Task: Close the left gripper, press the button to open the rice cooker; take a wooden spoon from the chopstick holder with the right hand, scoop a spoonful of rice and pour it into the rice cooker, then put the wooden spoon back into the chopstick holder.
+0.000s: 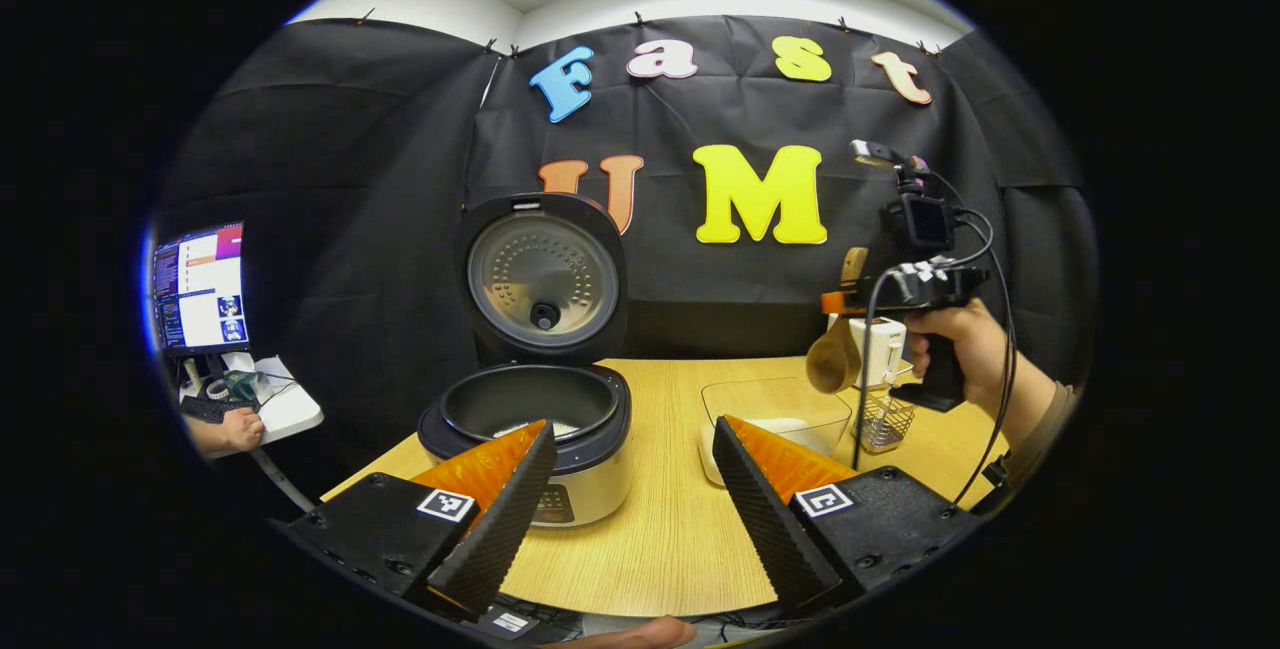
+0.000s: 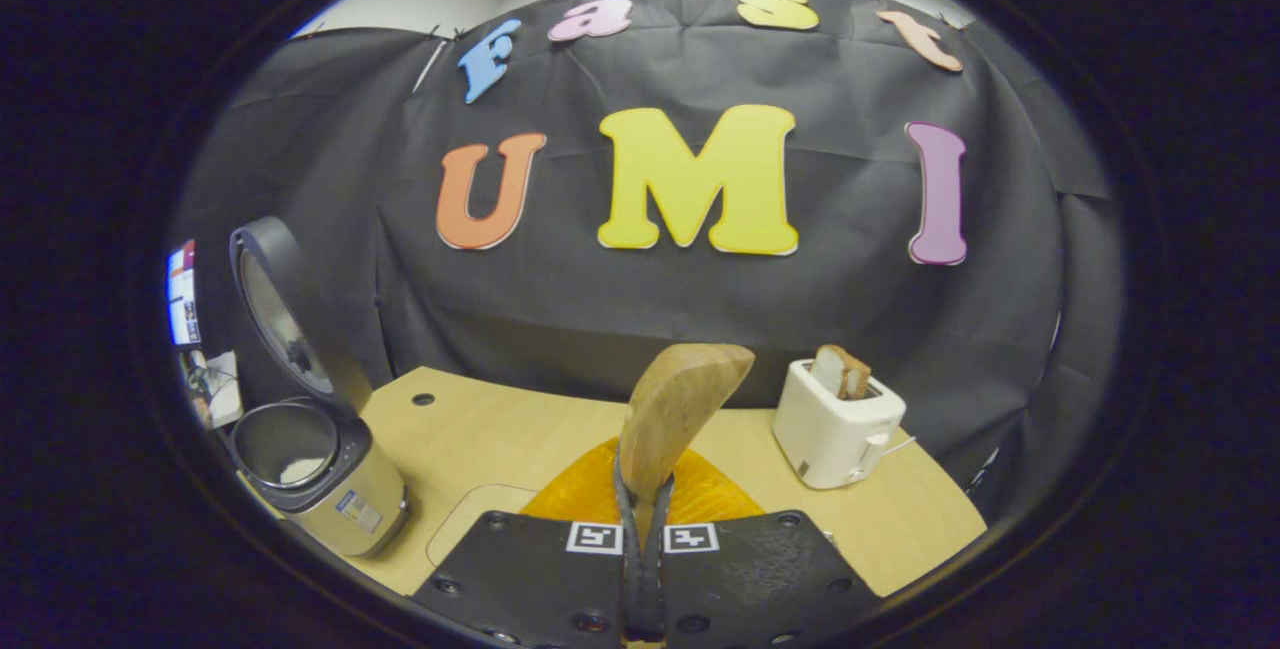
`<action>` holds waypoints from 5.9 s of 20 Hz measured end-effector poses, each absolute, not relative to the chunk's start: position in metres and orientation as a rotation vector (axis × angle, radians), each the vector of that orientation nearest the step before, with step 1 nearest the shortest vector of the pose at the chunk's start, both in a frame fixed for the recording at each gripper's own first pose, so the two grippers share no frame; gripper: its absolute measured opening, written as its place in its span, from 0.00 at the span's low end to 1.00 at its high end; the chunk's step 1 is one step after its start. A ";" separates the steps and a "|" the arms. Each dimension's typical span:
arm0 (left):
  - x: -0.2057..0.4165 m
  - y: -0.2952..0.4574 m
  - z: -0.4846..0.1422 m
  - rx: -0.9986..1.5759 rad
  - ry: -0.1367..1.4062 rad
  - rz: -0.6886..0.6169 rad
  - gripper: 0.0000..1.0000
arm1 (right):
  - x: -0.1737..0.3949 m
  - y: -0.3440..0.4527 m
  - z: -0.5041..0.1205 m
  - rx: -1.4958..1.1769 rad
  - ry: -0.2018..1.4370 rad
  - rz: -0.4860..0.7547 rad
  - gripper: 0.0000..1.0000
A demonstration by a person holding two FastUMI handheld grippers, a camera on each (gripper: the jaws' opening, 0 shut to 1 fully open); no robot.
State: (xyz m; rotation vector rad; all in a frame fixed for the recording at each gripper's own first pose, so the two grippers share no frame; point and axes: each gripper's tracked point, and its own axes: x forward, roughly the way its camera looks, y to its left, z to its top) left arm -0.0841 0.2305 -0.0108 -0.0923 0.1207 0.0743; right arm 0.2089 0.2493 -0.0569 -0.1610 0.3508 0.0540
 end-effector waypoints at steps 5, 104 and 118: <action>-0.083 0.232 -0.011 -0.083 0.120 0.077 1.00 | 0.219 0.258 -0.122 -0.174 0.424 0.019 0.00; -0.101 0.302 -0.022 -0.069 0.142 0.199 0.96 | 0.165 0.561 -0.038 0.316 0.595 0.298 0.00; -0.095 0.317 -0.043 -0.042 0.197 0.247 0.97 | 0.150 0.626 0.023 -0.326 0.386 0.563 0.00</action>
